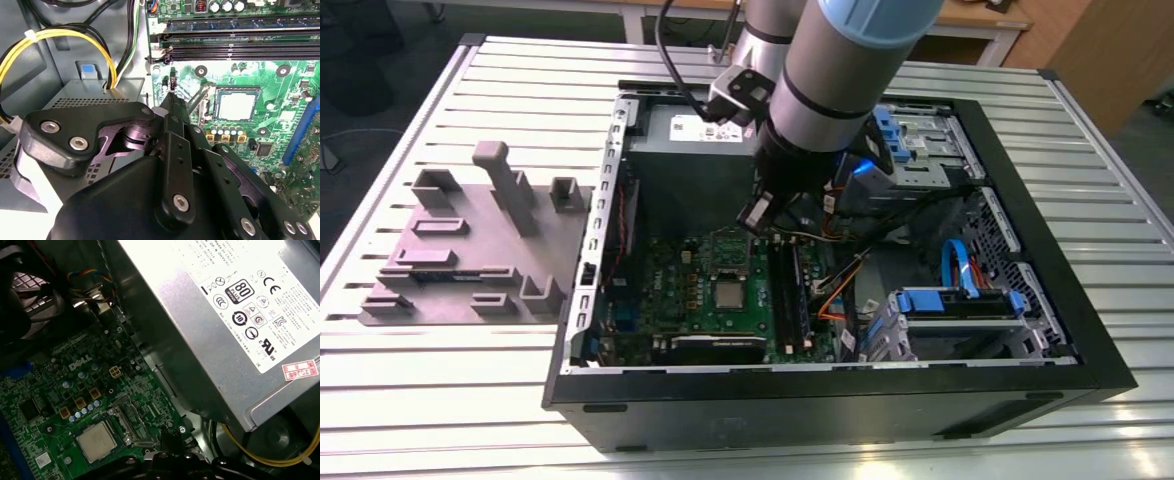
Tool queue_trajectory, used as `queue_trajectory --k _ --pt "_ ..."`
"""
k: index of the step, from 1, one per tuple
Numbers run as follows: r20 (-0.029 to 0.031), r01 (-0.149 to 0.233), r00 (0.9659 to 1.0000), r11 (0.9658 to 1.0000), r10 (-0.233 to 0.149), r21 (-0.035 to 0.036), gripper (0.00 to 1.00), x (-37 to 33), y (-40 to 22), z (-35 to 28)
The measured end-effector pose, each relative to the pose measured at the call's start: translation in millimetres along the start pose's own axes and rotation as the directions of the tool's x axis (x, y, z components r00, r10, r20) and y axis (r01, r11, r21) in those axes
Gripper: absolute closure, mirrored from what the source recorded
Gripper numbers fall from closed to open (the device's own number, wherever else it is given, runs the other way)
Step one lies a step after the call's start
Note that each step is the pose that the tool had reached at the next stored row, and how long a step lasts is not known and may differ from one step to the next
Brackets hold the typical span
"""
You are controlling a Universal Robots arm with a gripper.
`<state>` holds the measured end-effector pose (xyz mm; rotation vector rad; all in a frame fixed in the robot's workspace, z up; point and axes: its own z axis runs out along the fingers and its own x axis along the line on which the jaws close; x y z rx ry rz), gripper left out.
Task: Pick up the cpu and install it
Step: 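Close the cpu cover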
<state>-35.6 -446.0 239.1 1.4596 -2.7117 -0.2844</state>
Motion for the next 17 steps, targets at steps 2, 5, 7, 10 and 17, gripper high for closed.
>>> queue_trajectory --k 2,5,7,10,17 --pt "-0.0006 0.003 1.0 1.0 -0.003 -0.0002 0.9 0.1 0.3 -0.8" --pt "-0.0012 0.007 1.0 1.0 -0.007 -0.0004 0.9 0.3 0.9 -1.7" --pt "-0.0021 0.01 1.0 1.0 -0.01 -0.0004 0.9 0.5 1.3 -2.6" --pt "-0.0027 0.014 0.9999 0.9999 -0.014 -0.0007 0.9 0.5 1.8 -4.3" --pt "-0.0052 0.029 0.9996 0.9996 -0.029 -0.0015 0.9 0.5 2.3 -5.7"
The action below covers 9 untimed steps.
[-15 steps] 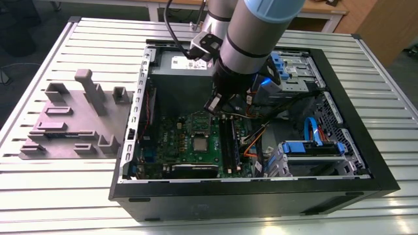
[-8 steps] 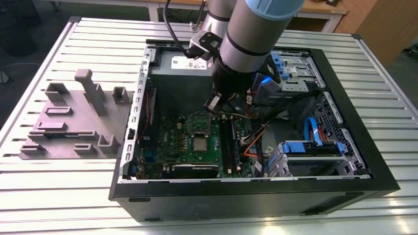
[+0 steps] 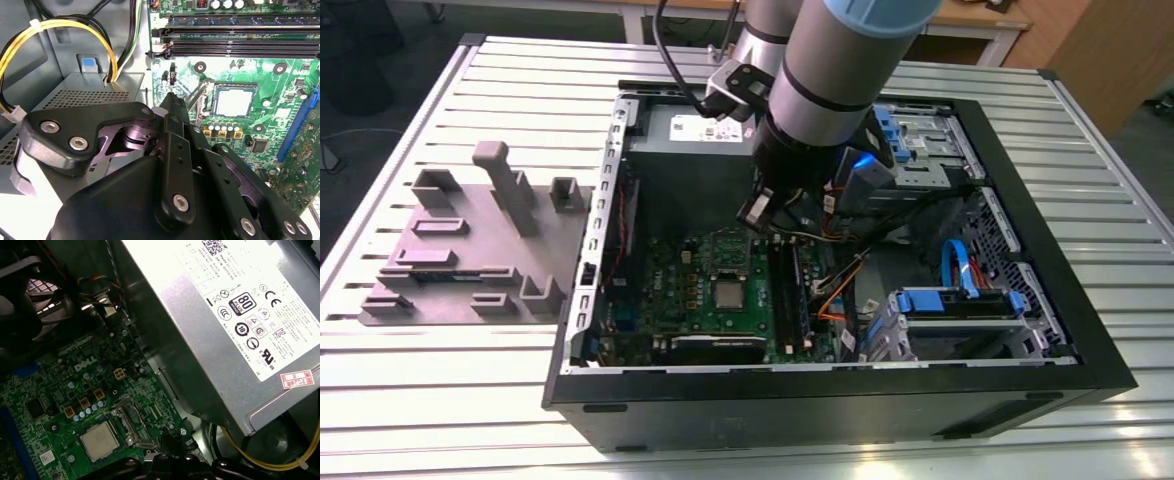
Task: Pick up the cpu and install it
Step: 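Close the cpu cover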
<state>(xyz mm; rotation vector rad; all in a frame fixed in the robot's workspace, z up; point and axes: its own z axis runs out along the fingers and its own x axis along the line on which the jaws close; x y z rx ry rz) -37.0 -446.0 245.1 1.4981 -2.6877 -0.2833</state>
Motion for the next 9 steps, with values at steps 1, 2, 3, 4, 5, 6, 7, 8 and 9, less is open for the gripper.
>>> queue_trajectory --k 1,2,3,4,5,6,7,8,9 --pt "-0.0005 0.002 1.0 1.0 -0.002 -0.0001 0.9 0.0 0.0 -0.1" --pt "-0.001 0.005 1.0 1.0 -0.005 -0.0001 0.9 0.0 0.1 -0.2" --pt "-0.0015 0.007 1.0 1.0 -0.007 -0.0003 0.9 0.1 0.1 -0.3" --pt "-0.002 0.009 1.0 1.0 -0.009 -0.0004 0.9 0.1 0.1 -0.4" --pt "-0.0024 0.011 0.9999 0.9999 -0.011 -0.0005 0.9 0.1 0.1 -0.5" --pt "-0.0028 0.014 0.9999 0.9999 -0.014 -0.0005 0.9 0.1 0.1 -0.6" --pt "-0.0033 0.016 0.9999 0.9999 -0.016 -0.0007 0.9 0.0 0.1 -0.6" --pt "-0.0036 0.018 0.9998 0.9998 -0.018 -0.0008 0.9 0.0 0.2 -0.7" --pt "-0.004 0.02 0.9998 0.9998 -0.02 -0.0009 0.9 0.0 0.2 -0.7"
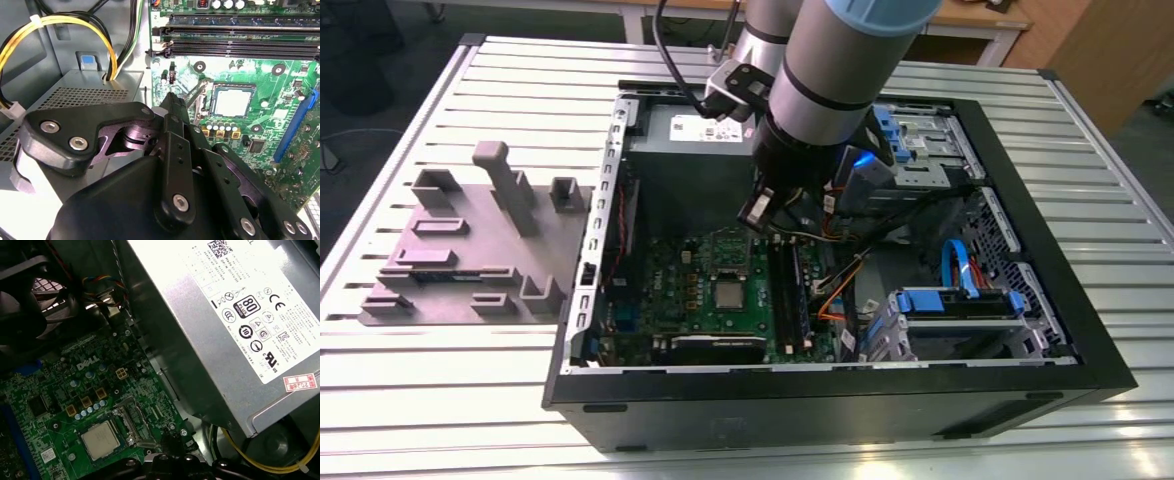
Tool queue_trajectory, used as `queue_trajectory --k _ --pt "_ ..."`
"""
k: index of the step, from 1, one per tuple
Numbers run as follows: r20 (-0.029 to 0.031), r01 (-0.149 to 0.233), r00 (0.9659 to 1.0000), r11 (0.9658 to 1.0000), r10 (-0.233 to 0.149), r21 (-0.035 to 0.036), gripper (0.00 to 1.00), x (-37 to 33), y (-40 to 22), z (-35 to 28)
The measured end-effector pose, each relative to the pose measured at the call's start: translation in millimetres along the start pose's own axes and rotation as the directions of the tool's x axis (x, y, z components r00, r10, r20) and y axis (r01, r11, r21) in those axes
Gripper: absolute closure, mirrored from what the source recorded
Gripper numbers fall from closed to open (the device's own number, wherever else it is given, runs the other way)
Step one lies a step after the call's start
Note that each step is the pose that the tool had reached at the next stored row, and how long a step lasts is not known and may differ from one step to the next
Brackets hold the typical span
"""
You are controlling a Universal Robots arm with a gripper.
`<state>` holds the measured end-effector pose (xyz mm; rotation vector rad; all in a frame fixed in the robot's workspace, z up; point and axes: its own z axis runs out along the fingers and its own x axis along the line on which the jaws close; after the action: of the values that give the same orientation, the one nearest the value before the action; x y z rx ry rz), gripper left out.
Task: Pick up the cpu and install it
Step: 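Close the cpu cover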
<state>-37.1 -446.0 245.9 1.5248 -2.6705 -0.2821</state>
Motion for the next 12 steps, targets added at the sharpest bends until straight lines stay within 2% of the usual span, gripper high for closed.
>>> queue_trajectory --k 6,12 --pt "-0.003 0.015 0.9999 0.9999 -0.015 -0.0006 0.9 0.3 -0.2 -0.3" --pt "-0.0125 0.031 0.9994 0.9995 -0.031 0.0021 0.9 3.6 -1.6 -0.7"
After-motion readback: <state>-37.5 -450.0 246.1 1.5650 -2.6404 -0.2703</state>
